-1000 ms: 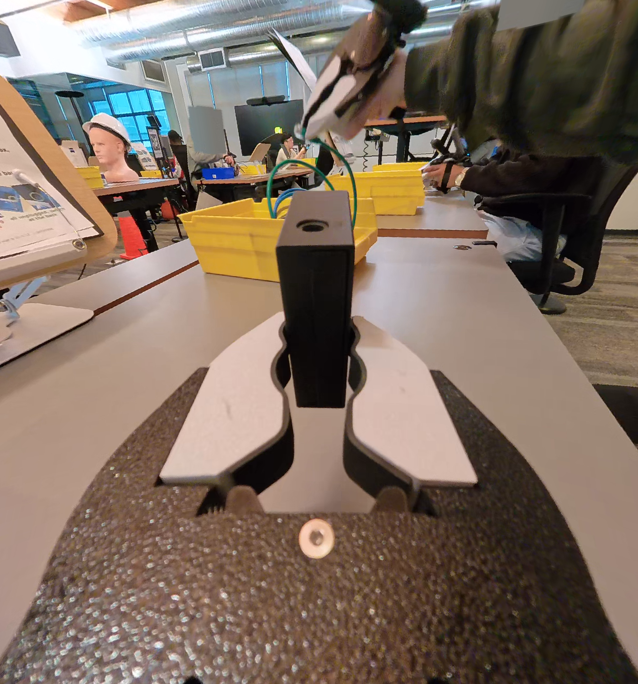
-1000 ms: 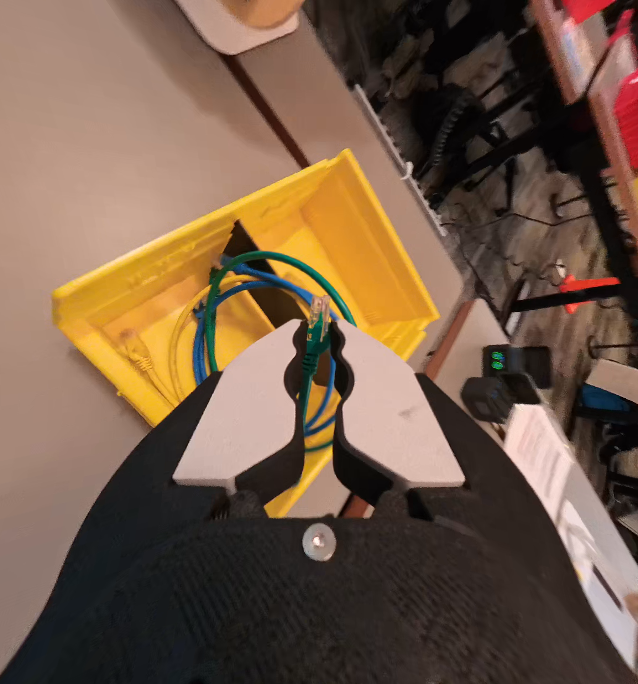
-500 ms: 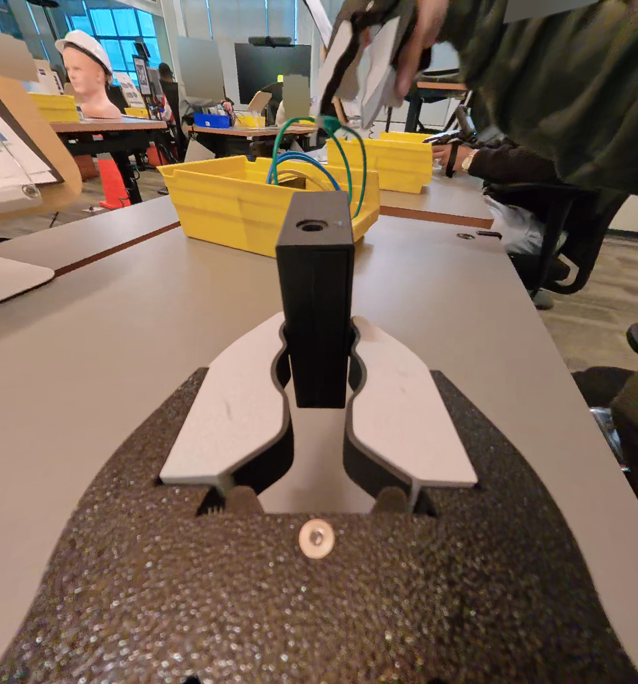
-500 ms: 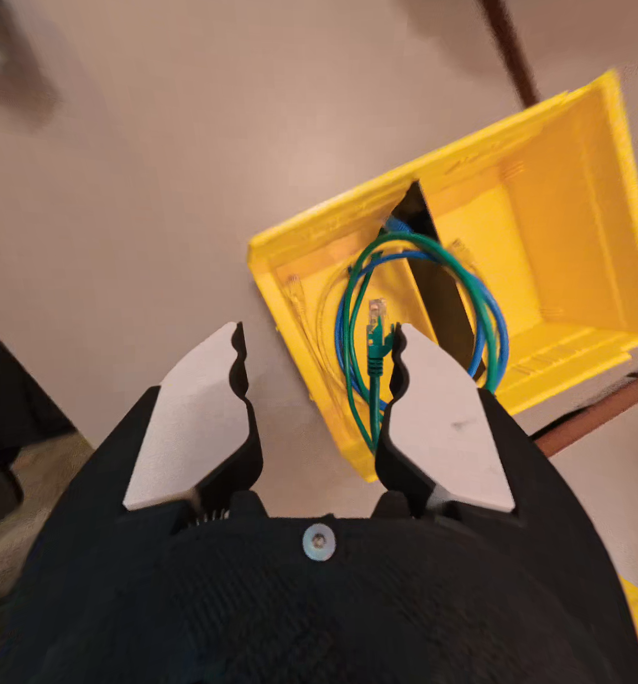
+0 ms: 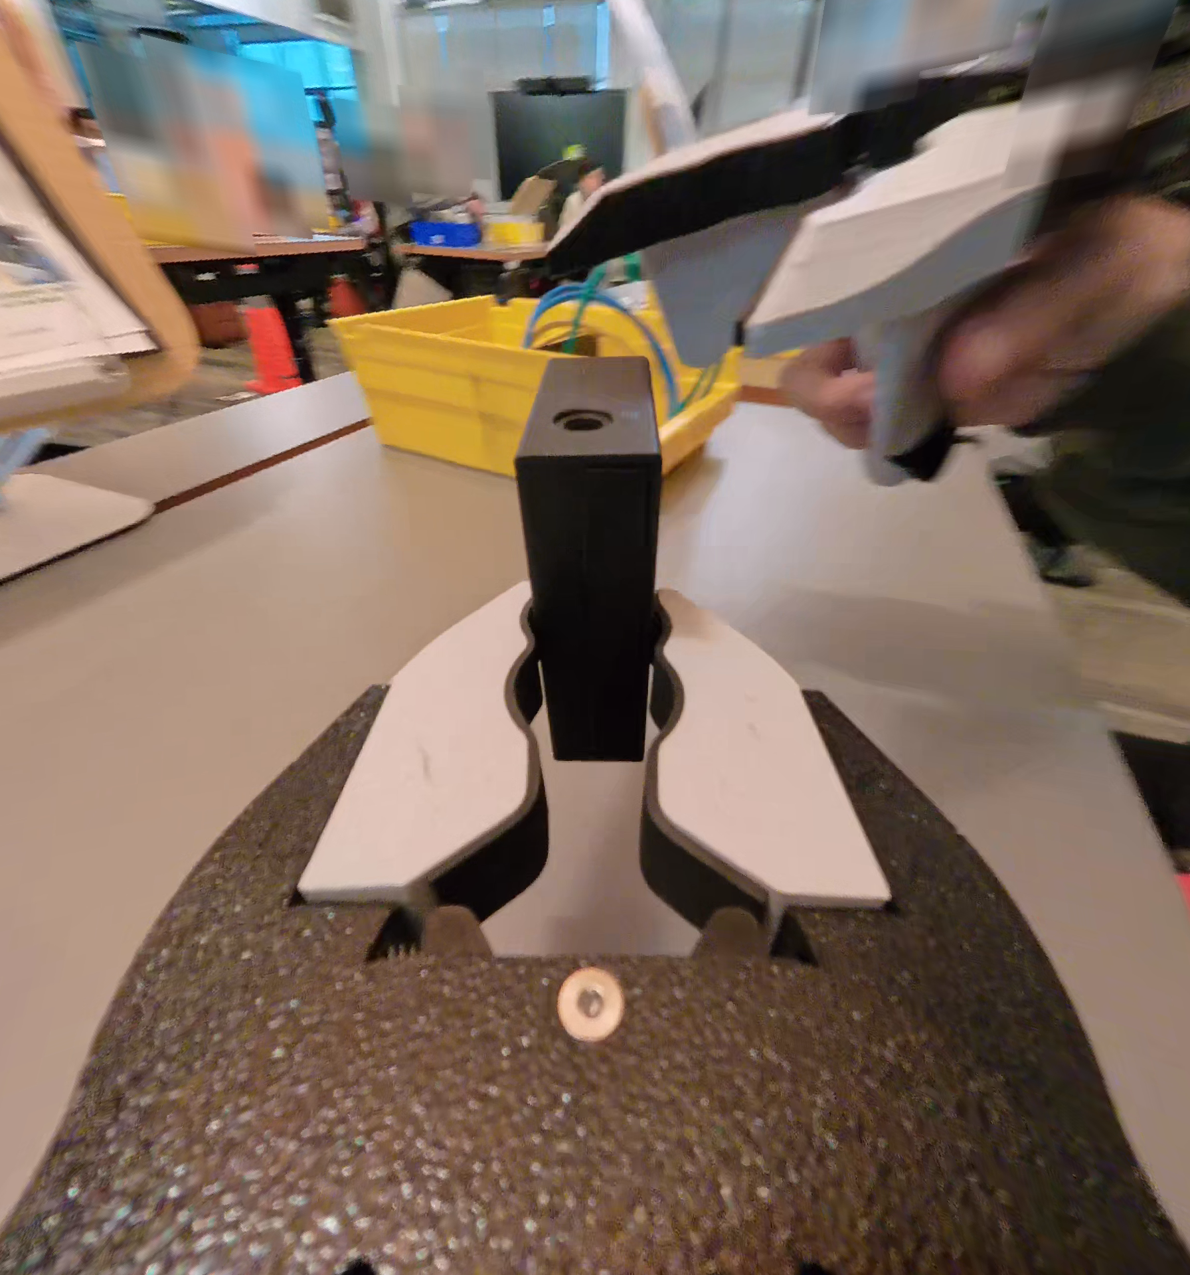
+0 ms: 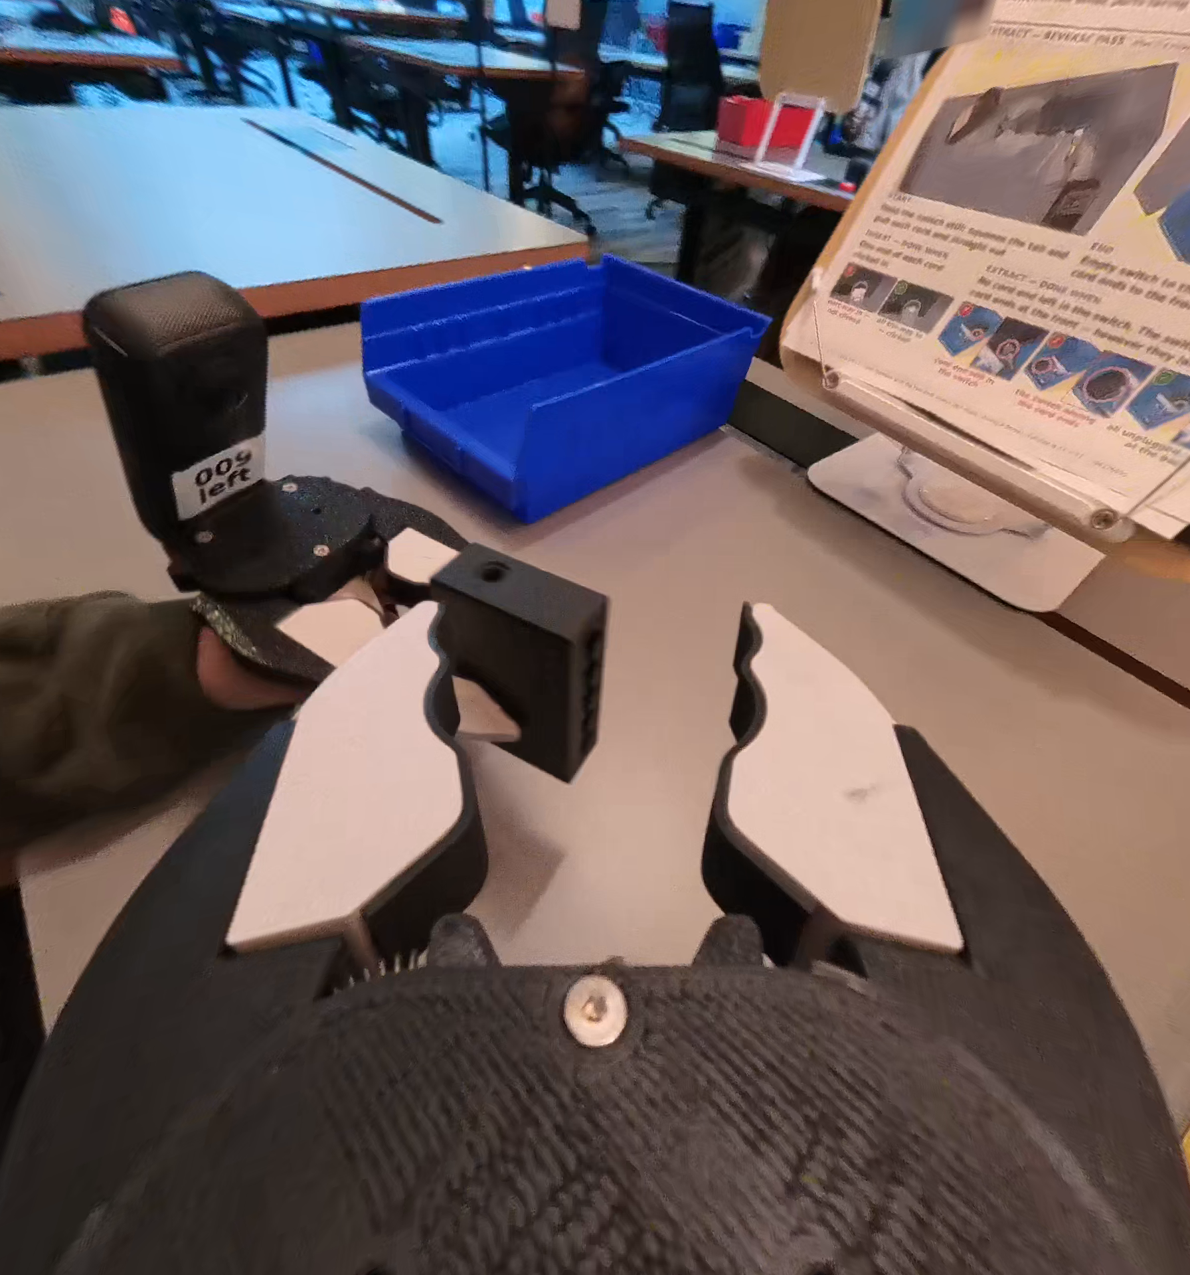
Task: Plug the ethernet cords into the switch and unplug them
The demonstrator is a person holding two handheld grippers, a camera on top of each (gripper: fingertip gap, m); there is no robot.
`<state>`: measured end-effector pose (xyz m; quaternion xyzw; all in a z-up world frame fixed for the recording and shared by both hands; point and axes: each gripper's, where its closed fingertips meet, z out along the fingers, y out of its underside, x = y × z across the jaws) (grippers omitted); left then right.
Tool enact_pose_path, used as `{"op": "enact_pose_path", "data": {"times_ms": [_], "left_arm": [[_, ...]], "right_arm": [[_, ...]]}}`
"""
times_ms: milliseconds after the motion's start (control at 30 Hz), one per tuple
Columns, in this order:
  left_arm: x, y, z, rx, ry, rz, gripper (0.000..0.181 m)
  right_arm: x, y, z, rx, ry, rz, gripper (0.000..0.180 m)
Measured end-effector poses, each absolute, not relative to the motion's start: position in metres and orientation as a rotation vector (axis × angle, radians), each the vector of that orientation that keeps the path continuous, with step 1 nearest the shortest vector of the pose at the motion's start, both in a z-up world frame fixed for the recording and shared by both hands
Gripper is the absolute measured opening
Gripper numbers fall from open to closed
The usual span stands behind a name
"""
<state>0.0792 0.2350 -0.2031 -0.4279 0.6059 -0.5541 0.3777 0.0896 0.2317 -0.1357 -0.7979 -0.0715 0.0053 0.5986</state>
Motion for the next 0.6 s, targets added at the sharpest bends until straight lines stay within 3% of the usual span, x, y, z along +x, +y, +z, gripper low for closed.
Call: {"op": "enact_pose_path", "data": {"times_ms": [100,333,533,600], "left_arm": [[0.082,0.254,-0.206,-1.125,1.501,-1.207,0.027],[0.082,0.271,-0.205,-1.084,1.455,-0.896,0.027],[0.082,0.274,-0.198,-1.041,1.373,-0.864,0.027],[0.081,0.277,-0.192,-1.048,1.312,-0.904,0.039]], "right_arm": [[0.078,0.249,-0.147,-1.936,-0.044,-0.034,0.09],[0.068,0.273,-0.174,-2.095,-0.032,-0.023,0.062],[0.071,0.272,-0.169,-2.056,-0.103,-0.039,0.062],[0.085,0.266,-0.159,-2.029,-0.098,-0.09,0.062]]}}
